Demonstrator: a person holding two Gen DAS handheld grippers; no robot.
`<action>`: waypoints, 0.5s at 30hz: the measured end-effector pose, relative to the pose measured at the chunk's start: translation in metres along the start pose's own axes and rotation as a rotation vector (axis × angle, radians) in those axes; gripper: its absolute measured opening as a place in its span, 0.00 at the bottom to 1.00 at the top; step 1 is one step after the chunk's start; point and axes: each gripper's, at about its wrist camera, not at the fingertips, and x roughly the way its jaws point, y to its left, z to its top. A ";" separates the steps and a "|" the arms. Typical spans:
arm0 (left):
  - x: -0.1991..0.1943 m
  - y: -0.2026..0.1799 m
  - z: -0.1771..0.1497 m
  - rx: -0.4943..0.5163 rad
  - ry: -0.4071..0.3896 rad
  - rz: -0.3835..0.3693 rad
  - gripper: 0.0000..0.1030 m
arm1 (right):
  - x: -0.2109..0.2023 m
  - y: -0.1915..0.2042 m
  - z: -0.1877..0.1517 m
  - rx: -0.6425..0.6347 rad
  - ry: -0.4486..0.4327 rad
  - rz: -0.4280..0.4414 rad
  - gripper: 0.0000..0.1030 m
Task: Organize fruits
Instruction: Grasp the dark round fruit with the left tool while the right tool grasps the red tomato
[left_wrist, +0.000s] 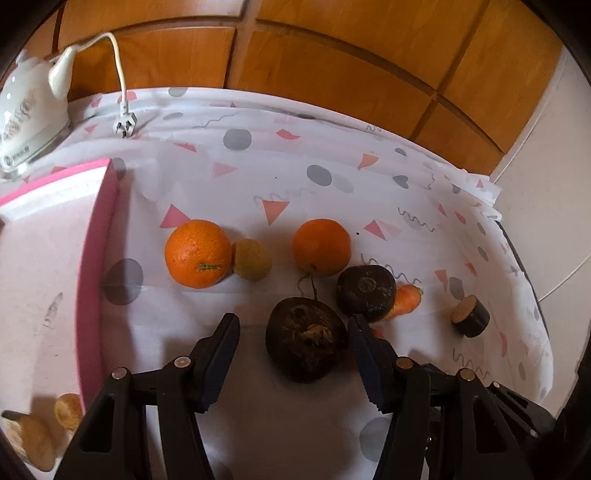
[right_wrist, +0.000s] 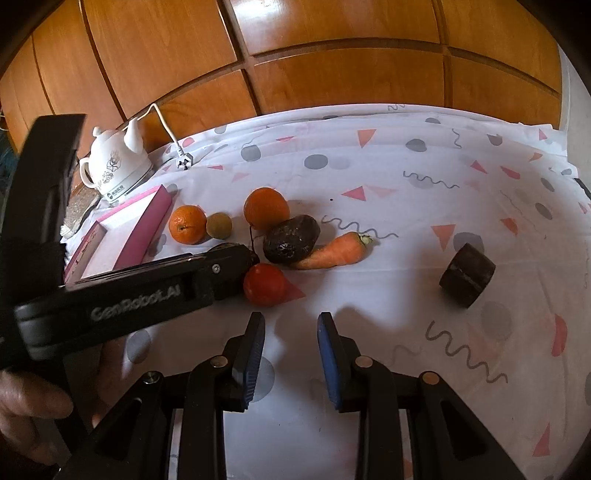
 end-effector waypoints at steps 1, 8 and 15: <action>0.000 -0.001 0.000 0.006 -0.003 -0.007 0.55 | 0.001 0.000 0.001 -0.002 0.001 0.000 0.29; -0.006 0.002 -0.006 -0.007 -0.009 -0.040 0.44 | 0.007 0.007 0.007 -0.034 0.002 0.007 0.29; -0.024 0.005 -0.022 -0.011 -0.059 0.071 0.44 | 0.019 0.014 0.011 -0.063 0.017 0.008 0.29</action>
